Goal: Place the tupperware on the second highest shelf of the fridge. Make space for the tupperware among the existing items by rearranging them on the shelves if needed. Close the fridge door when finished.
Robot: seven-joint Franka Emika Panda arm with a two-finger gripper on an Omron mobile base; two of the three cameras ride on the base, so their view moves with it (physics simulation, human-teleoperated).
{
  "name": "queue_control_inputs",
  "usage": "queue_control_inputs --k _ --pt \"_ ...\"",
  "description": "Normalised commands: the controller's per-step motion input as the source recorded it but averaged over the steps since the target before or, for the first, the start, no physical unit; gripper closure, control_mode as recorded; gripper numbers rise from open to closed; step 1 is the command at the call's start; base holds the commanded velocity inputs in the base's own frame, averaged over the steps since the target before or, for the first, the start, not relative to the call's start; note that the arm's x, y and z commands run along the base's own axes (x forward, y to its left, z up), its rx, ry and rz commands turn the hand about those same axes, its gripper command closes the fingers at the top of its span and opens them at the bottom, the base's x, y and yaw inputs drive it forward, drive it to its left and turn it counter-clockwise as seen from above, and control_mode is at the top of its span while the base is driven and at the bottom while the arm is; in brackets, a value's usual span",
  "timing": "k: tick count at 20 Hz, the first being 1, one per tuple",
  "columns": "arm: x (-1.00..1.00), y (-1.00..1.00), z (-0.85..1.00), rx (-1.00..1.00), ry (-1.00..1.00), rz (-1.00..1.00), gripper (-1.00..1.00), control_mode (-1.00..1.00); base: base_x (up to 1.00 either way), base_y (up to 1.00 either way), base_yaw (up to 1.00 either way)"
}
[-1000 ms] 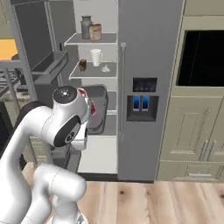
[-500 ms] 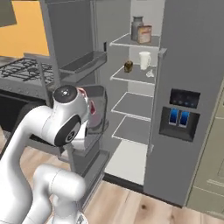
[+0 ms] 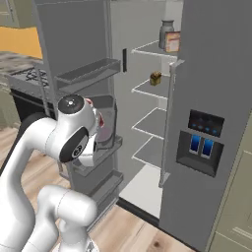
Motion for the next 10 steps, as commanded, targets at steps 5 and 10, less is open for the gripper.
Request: queue_control_inputs --k 5,10 --pt "0.00 0.00 0.00 0.00 0.00 0.00 1.00 1.00 -0.02 -0.66 0.17" --pt "0.00 0.00 0.00 0.00 0.00 0.00 1.00 1.00 0.59 -0.06 0.08"
